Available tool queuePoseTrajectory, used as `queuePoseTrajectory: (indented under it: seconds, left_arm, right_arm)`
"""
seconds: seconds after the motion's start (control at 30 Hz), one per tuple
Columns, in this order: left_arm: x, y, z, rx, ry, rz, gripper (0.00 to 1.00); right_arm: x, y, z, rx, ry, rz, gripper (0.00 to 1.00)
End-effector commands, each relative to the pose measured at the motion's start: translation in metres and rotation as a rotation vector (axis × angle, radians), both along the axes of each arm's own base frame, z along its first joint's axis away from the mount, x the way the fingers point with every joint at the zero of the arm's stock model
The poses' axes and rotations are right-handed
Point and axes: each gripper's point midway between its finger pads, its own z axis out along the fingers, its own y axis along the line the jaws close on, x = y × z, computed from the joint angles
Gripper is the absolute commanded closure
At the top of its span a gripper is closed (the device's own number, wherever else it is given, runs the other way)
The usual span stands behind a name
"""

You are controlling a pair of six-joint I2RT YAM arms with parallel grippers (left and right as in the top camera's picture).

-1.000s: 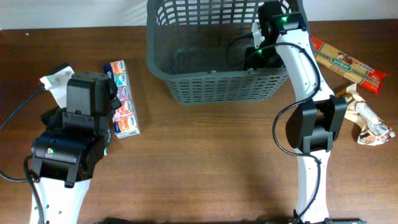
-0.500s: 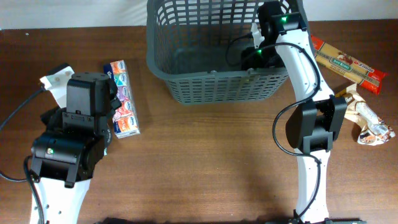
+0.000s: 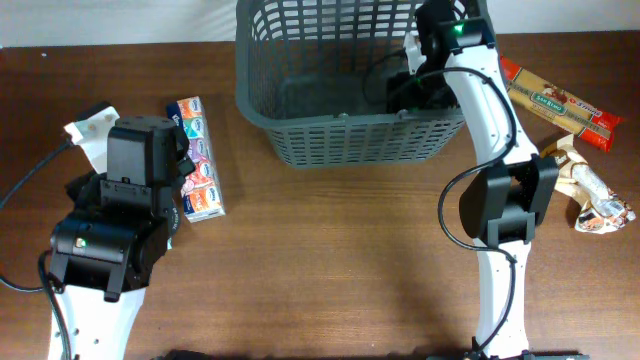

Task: Pack container
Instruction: 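Lower the jar into the basket and open the right gripper, then move the right gripper to the clear bag of white rice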

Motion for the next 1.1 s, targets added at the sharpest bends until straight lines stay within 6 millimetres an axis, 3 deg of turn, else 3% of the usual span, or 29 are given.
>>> queuePoseTrajectory:
  seconds: [0.0,0.03,0.17,0.27,0.33,0.43,0.53,0.67,0.77,0.83,0.93,1.07]
  left_arm:
    - [0.000,0.001,0.005,0.002,-0.010,-0.004,0.01]
    - [0.000,0.001,0.005,0.002,-0.010,-0.004,0.01]
    - [0.000,0.001,0.005,0.002,-0.010,-0.004,0.01]
    - [0.000,0.001,0.005,0.002,-0.010,-0.004,0.01]
    - [0.000,0.001,0.005,0.002,-0.010,-0.004,0.01]
    - [0.000,0.001,0.005,0.002,-0.010,-0.004,0.01]
    - [0.000,0.001,0.005,0.002,-0.010,-0.004,0.01]
    - [0.000,0.001,0.005,0.002,-0.010,-0.004,0.01]
    - [0.000,0.001,0.005,0.002,-0.010,-0.004,0.01]
    - [0.000,0.001,0.005,0.002,-0.010,-0.004,0.01]
    - [0.000,0.001,0.005,0.002,-0.010,-0.004,0.01]
    - [0.000,0.001,0.005,0.002,-0.010,-0.004,0.01]
  right_arm:
    - [0.018,0.010,0.061,0.070,-0.158,0.001,0.20]
    - [0.022,0.013,0.089,0.093,-0.225,0.007,0.18]
    - [0.019,0.011,0.158,0.121,-0.384,0.002,0.16]
    - [0.009,-0.012,0.202,0.089,-0.487,-0.068,0.12]
    - [0.001,-0.045,0.230,0.028,-0.554,-0.180,0.11]
    - [-0.022,-0.116,0.266,-0.100,-0.634,-0.421,0.05]
    - [-0.052,-0.184,0.285,-0.184,-0.653,-0.636,0.02]
    - [-0.089,-0.252,0.280,-0.192,-0.597,-0.889,0.01]
    - [-0.103,-0.294,0.265,-0.144,-0.541,-1.035,0.01]
    - [-0.109,-0.313,0.248,-0.068,-0.476,-1.082,0.01]
    - [-0.111,-0.320,0.228,0.054,-0.396,-1.071,0.01]
    - [-0.124,-0.344,0.200,0.061,-0.297,-1.137,0.01]
